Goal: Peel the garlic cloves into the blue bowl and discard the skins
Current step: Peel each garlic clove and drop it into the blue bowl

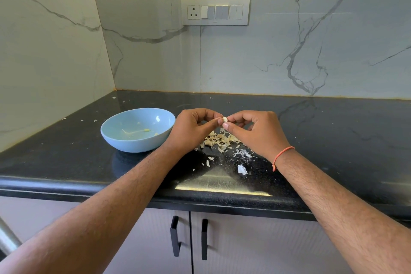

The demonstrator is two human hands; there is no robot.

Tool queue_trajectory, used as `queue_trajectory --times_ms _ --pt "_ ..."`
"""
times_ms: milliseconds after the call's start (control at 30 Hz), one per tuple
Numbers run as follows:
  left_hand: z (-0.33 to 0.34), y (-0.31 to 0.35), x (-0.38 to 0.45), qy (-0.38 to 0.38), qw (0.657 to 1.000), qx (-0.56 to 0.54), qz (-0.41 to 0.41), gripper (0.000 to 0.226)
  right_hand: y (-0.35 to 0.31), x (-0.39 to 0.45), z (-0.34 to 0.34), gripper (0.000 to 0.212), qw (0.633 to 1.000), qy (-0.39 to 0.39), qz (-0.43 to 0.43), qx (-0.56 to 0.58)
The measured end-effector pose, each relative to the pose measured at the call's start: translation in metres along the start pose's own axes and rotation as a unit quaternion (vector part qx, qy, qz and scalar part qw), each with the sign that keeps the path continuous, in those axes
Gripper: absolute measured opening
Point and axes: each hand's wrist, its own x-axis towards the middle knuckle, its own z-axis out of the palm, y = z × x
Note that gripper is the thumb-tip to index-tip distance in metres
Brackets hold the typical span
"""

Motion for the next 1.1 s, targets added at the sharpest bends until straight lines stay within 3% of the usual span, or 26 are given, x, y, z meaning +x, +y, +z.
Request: queue_trajectory --times_ms 700,1100 --pt "0.001 0.005 -0.001 -0.072 0.995 -0.031 -0.061 0.017 0.005 0.004 0.001 0.002 0.999 0.033 0.01 -0.013" --pt "0.001 0.012 -0.003 -0.062 0.996 -0.019 -0.066 0.014 0.002 0.002 -0.001 0.002 1.0 0.01 0.004 -0.009"
